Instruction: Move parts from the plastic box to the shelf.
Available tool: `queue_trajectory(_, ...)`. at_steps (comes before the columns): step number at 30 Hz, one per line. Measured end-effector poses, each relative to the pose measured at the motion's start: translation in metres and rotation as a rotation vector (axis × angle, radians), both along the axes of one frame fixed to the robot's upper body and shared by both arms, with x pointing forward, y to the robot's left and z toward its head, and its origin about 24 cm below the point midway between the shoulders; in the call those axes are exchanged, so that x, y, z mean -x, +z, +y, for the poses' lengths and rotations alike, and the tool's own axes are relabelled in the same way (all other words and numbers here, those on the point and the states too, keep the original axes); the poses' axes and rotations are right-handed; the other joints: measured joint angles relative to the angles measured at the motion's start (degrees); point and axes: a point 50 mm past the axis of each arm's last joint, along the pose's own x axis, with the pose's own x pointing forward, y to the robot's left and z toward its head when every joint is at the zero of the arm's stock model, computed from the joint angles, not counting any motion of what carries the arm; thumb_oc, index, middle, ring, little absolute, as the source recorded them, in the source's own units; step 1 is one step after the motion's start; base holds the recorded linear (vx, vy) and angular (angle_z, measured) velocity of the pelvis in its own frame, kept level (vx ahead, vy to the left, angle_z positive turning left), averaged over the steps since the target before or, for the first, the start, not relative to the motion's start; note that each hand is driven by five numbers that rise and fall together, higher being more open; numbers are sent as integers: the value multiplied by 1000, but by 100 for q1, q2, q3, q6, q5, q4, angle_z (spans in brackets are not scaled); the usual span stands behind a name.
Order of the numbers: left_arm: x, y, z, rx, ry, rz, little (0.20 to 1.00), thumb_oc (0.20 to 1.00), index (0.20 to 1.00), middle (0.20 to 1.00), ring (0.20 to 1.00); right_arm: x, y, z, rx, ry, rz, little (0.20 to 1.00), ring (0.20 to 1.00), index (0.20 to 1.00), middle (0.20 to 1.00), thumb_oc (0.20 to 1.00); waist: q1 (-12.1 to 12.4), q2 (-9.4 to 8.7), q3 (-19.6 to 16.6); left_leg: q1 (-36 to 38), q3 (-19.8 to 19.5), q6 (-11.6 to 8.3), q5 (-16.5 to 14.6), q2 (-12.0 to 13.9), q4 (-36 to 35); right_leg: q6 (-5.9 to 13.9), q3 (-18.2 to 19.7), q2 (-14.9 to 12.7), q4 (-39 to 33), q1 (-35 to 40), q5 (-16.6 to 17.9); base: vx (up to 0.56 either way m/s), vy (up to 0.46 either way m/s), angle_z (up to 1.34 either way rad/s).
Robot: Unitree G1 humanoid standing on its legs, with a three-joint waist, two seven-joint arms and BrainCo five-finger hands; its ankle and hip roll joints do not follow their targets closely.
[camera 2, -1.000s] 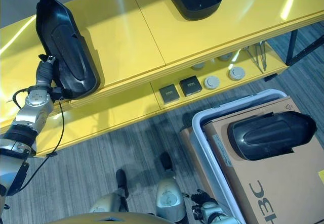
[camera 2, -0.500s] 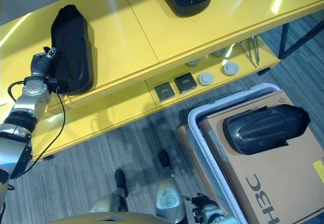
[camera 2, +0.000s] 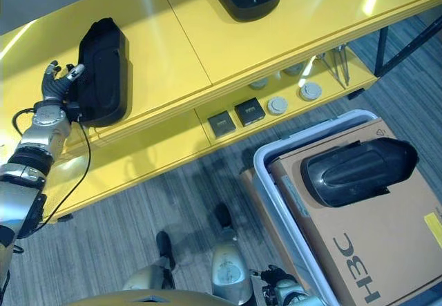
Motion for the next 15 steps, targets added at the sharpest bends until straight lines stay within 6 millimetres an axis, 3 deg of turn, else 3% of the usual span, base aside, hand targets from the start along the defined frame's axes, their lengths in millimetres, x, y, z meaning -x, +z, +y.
queue_trajectory(7, 0, -12, -40, 189, -100, -52, 1000, 1000, 1000, 1000, 1000, -8, 2, 1, 2, 11, -12, 1000, 1000, 1000, 1000, 1000, -11, -2, -3, 177, -77, 16, -13, 0, -1, 3, -81, -13, -8, 219, -41, 1, 10, 5)
queue_trajectory(15, 1, -19, -35, 238, -59, -35, 1000, 1000, 1000, 1000, 1000, -8, 2, 1, 3, 10, -6, 1000, 1000, 1000, 1000, 1000, -78, -8, -76, 194, -65, 49, -33, 1, -1, 0, -57, -7, -11, 220, -22, -3, 0, -1)
